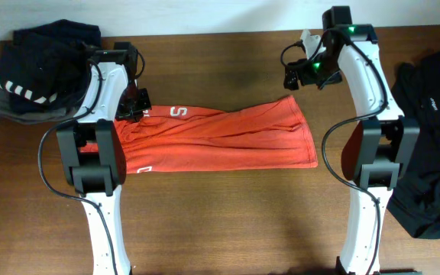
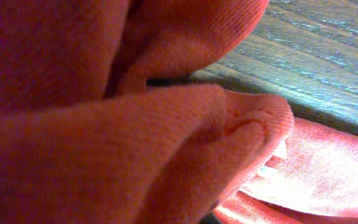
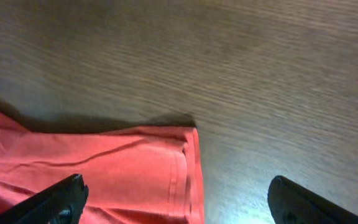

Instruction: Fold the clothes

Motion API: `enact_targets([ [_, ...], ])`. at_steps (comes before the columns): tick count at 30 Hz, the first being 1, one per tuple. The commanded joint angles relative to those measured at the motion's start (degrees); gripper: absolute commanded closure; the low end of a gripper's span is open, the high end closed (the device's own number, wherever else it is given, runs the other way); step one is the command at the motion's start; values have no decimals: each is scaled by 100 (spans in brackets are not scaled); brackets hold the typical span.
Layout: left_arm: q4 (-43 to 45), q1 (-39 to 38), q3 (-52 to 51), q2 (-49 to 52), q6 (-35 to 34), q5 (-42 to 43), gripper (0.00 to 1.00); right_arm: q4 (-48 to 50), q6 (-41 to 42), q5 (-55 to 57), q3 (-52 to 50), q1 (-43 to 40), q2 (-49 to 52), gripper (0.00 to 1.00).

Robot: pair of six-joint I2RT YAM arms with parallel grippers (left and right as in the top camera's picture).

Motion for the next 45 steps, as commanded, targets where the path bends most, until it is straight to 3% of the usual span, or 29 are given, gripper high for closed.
enact_targets([
  [1,-13,26,4,238,70,-131,94,234,-184,-260,-518,-20,39,5],
  [6,4,26,4,238,70,-125,94,809,-181,-518,-1132,46,76,14],
  [16,-13,22,4,238,70,-107,94,1123,-181,-87,-1241,466,85,31],
  [21,-15,22,4,238,70,-109,94,1123,-181,94,-1241,544,87,31],
  [31,-17,22,4,238,70,-109,94,1086,-162,470,-1241,531,87,53],
  [33,-17,22,4,238,70,-109,94,1062,-160,638,-1239,533,87,70],
  [39,-17,22,4,238,70,-111,94,881,131,1152,-1237,531,85,94],
  [45,-17,22,4,238,70,-111,94,273,649,1274,-1108,533,-22,96],
])
